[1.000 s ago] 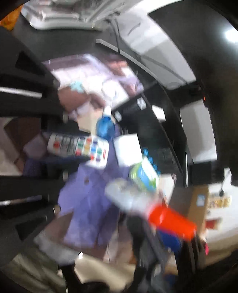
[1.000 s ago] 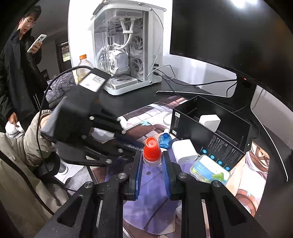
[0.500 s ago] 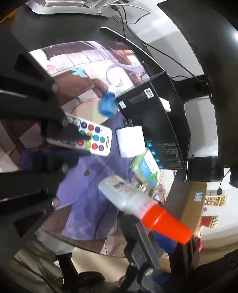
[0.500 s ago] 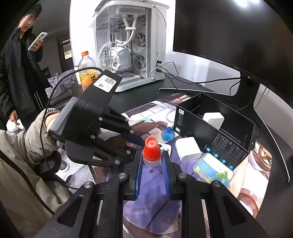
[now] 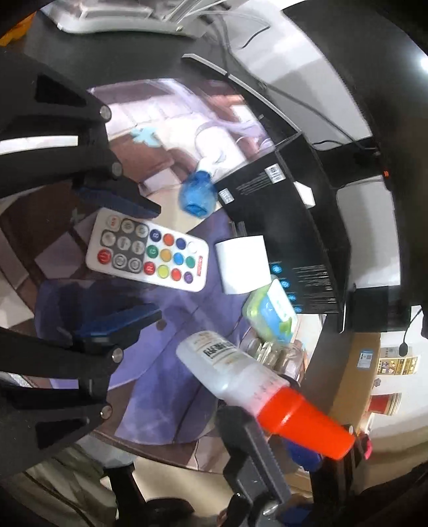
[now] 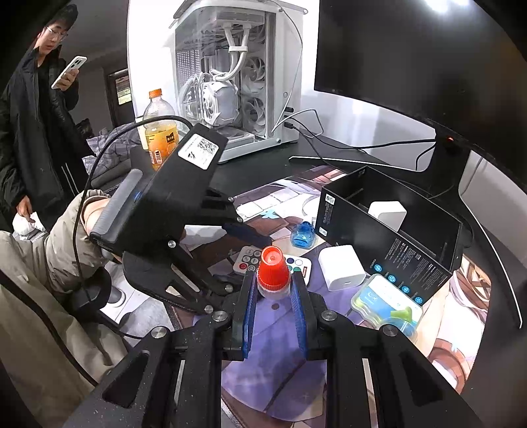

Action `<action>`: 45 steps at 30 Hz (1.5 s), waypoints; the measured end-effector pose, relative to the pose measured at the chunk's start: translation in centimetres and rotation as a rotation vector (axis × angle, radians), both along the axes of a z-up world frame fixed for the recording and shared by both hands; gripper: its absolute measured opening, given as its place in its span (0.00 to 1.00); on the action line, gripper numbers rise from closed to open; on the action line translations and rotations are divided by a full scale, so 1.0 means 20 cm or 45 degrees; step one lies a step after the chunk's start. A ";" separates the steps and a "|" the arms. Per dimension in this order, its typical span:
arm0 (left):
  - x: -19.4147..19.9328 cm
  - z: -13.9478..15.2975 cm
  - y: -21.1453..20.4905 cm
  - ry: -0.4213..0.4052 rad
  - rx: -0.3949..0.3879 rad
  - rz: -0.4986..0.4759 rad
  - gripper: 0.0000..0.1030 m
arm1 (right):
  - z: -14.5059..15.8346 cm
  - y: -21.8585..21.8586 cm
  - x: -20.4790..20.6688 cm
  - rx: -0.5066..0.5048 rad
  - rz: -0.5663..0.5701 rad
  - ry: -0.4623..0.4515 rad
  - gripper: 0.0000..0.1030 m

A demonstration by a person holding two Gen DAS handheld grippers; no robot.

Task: Organize rigid objects
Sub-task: 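Grasp the white remote with the left gripper while the right gripper holds the glue bottle, then carry the remote and glue bottle into the black box and release them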

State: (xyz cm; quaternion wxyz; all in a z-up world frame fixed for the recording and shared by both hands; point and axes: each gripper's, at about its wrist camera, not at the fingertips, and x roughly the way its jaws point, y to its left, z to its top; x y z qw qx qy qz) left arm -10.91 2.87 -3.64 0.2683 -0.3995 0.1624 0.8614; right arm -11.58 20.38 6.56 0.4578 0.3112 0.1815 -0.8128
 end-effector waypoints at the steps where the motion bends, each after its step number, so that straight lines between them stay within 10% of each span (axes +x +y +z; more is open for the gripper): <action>1: 0.00 0.00 -0.01 -0.008 0.014 0.002 0.54 | 0.00 0.00 0.00 -0.001 -0.002 -0.001 0.20; 4: 0.01 0.00 -0.02 0.013 0.025 0.035 0.36 | 0.00 0.00 0.00 0.000 -0.003 -0.002 0.20; 11: 0.03 0.01 0.00 0.002 0.035 0.009 0.34 | 0.00 0.00 0.00 0.004 0.000 -0.001 0.20; 15: 0.07 0.09 0.00 0.038 0.071 0.009 0.10 | 0.00 0.00 0.00 0.002 -0.004 0.002 0.20; 19: 0.07 0.07 0.03 0.025 0.012 -0.023 0.17 | 0.00 0.00 0.00 0.003 -0.003 0.002 0.20; 22: 0.04 0.05 0.03 0.039 -0.025 0.019 0.54 | 0.00 0.00 0.01 0.007 0.002 0.003 0.20; 32: 0.01 0.01 -0.01 -0.086 0.115 0.046 0.36 | 0.00 0.00 0.01 0.008 0.002 -0.004 0.20; 45: 0.10 0.20 -0.06 0.082 0.175 0.047 0.36 | 0.02 0.02 0.00 -0.019 -0.001 0.009 0.20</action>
